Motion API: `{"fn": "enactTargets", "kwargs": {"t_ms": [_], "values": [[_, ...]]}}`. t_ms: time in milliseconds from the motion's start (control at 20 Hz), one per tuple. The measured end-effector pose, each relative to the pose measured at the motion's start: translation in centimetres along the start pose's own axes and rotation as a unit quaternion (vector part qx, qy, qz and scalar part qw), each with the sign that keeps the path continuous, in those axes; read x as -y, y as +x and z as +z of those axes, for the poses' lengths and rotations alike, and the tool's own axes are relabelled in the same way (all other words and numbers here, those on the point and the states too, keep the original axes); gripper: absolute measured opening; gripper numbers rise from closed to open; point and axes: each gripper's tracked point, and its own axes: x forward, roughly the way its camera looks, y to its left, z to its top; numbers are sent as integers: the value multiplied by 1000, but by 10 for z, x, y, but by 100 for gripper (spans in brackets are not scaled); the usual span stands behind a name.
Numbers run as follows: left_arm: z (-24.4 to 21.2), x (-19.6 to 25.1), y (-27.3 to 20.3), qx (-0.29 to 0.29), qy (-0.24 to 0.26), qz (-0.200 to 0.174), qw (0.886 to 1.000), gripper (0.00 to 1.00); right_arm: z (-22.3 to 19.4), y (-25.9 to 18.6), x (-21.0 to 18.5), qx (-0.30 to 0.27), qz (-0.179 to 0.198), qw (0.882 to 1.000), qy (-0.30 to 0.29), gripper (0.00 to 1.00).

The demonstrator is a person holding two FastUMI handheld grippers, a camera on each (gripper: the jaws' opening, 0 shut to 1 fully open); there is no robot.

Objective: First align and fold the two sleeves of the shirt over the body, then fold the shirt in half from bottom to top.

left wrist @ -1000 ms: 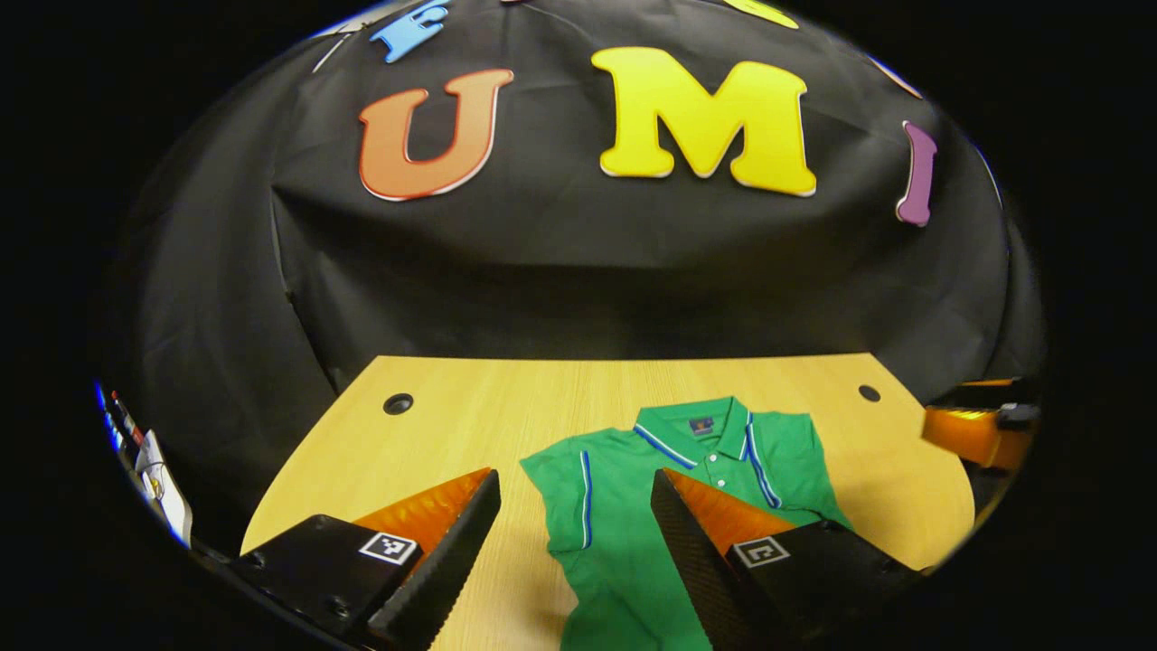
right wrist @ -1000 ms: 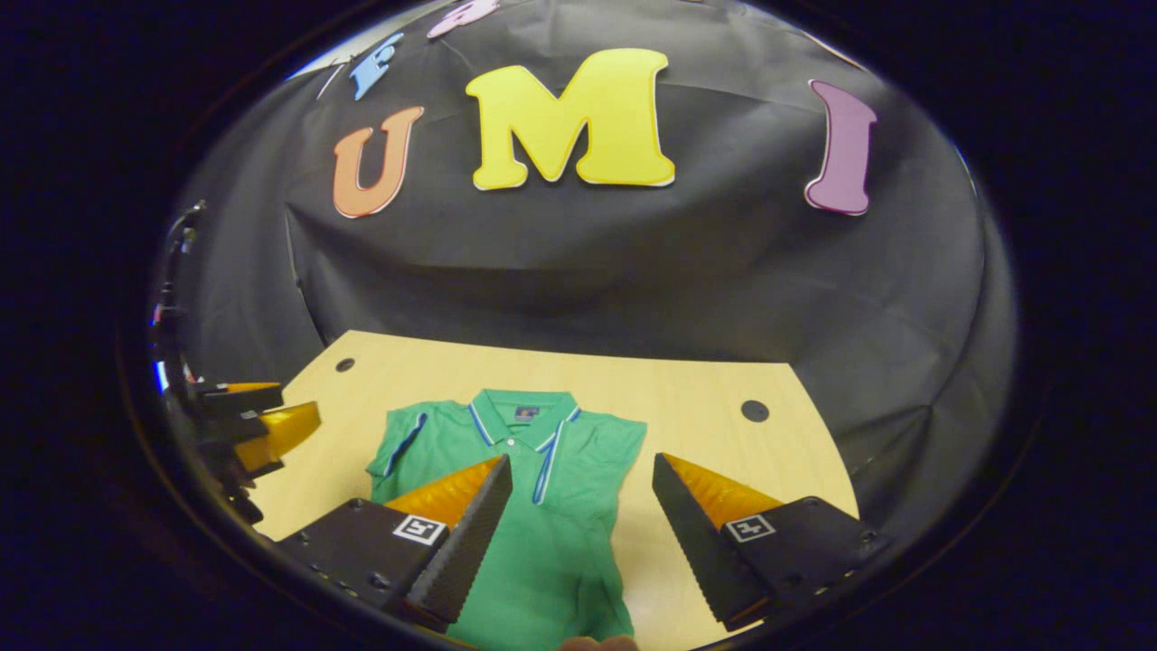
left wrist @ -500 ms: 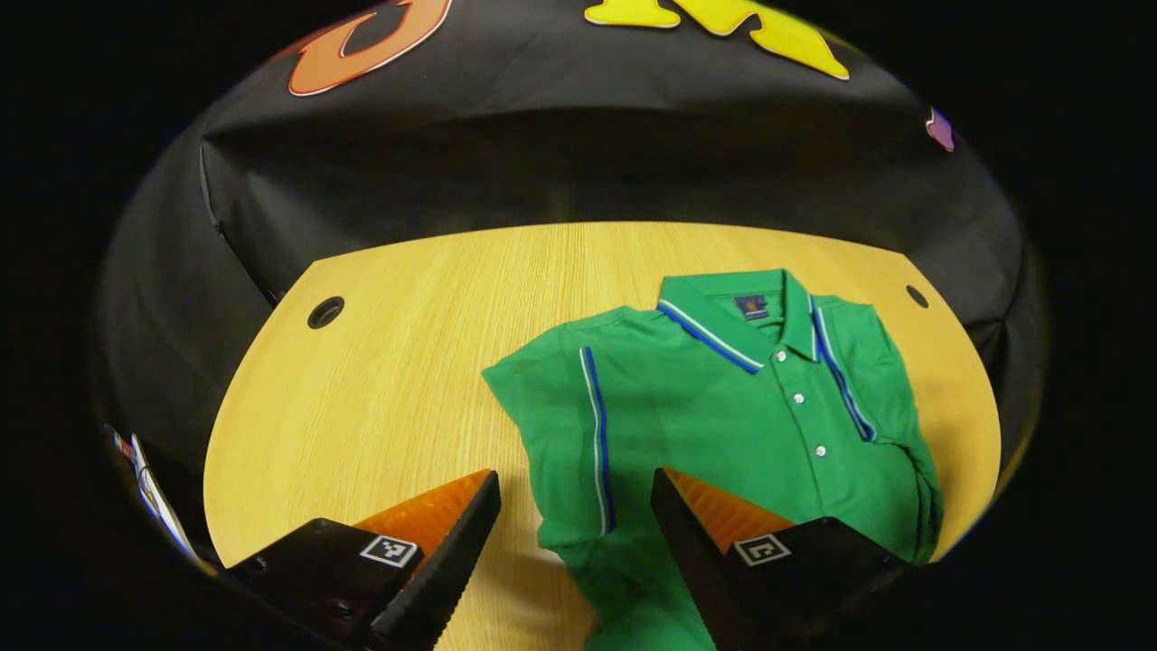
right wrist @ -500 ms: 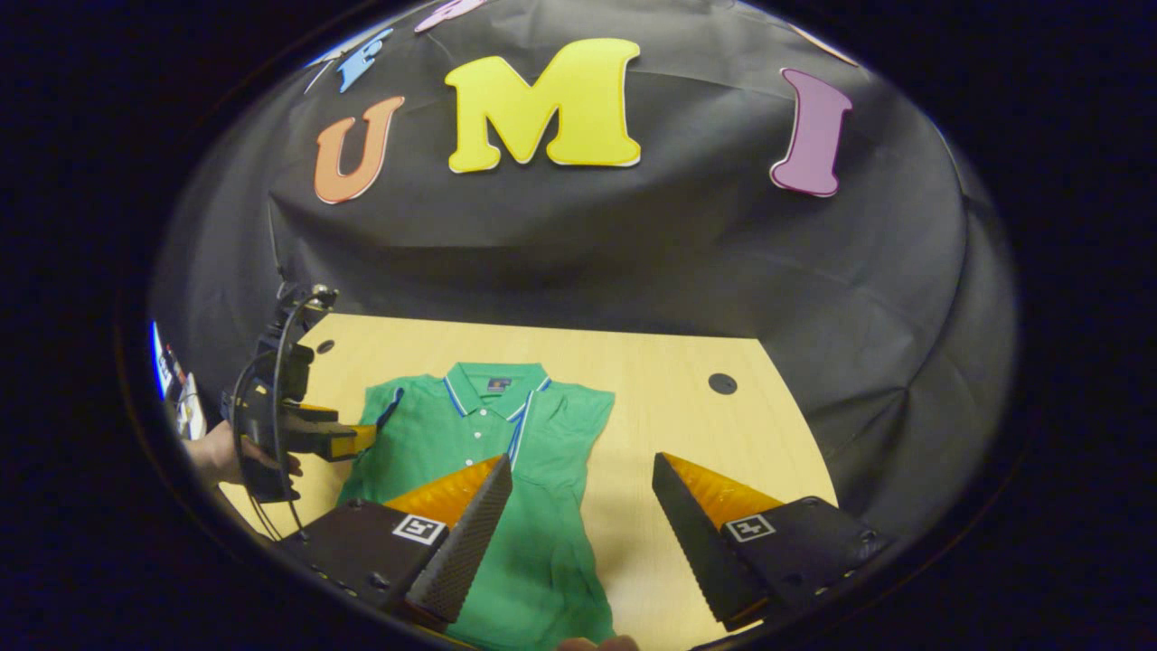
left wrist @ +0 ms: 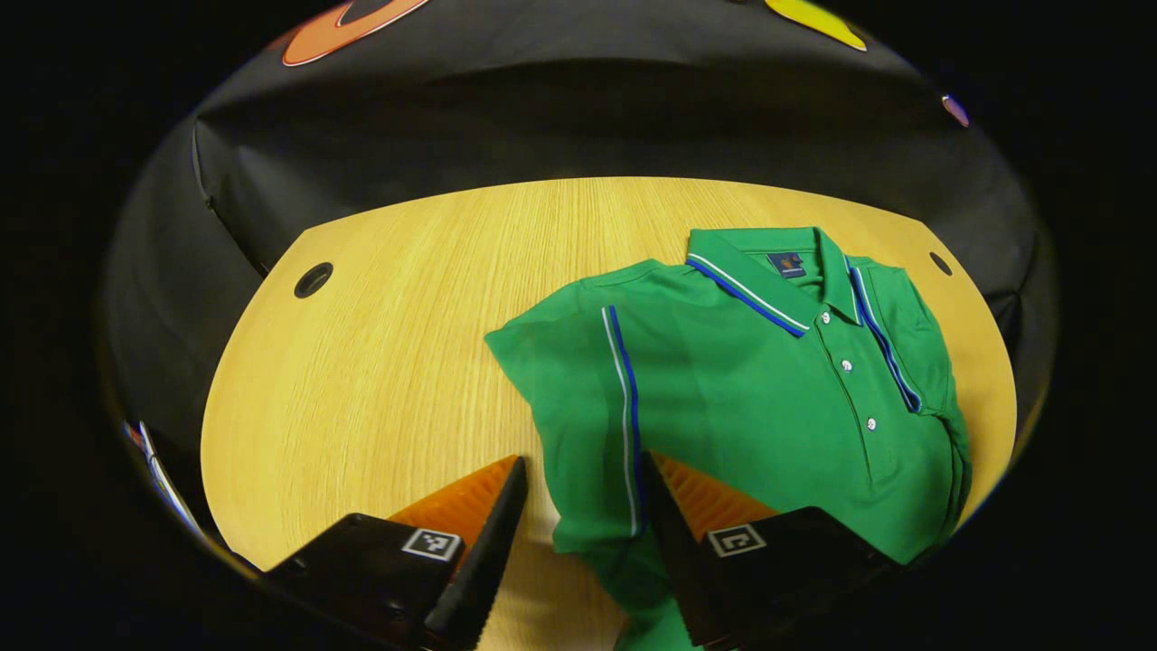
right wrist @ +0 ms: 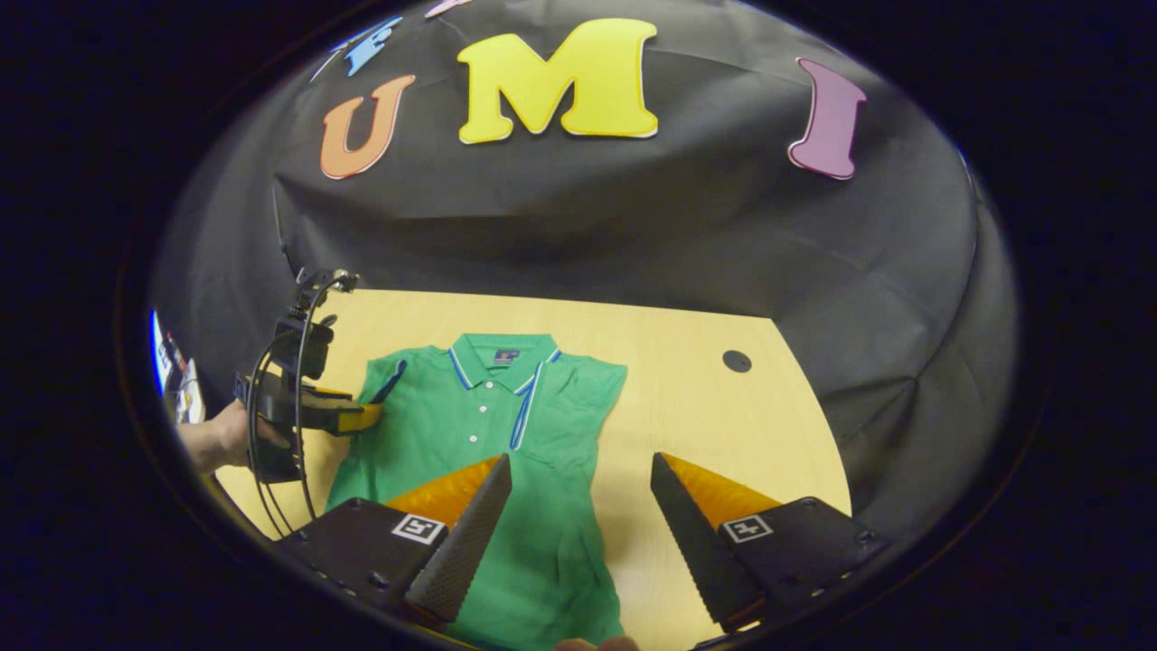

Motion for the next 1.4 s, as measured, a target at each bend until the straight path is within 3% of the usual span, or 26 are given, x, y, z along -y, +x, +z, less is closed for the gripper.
{"fn": "enactTargets", "kwargs": {"t_ms": [100, 150, 200, 400, 650, 950, 1250, 1300, 1350, 1400], "values": [[-4, 3, -1, -4, -14, -16, 1000, 63, 0, 2, -1, 0, 2, 1000, 3, 96], [-4, 3, -3, -6, -21, -22, 1000, 57, -1, 4, -2, -3, 3, 1000, 5, 96], [-4, 1, -5, -9, -27, -23, 999, 41, -2, 4, -3, -5, 6, 1000, 9, 96], [12, -2, -19, 17, -62, -37, 997, 9, -6, 3, -7, -8, 12, 1000, 17, 95], [46, 10, -47, 57, -79, -59, 994, 6, -9, 5, -10, -6, 19, 999, 32, 95], [79, 78, -58, 75, -27, -77, 994, 6, -8, -15, 6, 10, 9, 999, 44, 92], [93, 143, -52, 81, 6, -97, 992, 6, -21, -31, 34, 10, -10, 998, 65, 95], [93, 149, -55, 81, 6, -104, 991, 9, -21, -32, 38, 11, -12, 998, 68, 95], [95, 152, -58, 83, 3, -105, 991, 20, -20, -34, 40, 14, -13, 997, 71, 95], [95, 152, -61, 88, -1, -102, 991, 49, -20, -35, 41, 18, -14, 997, 73, 95]]}}
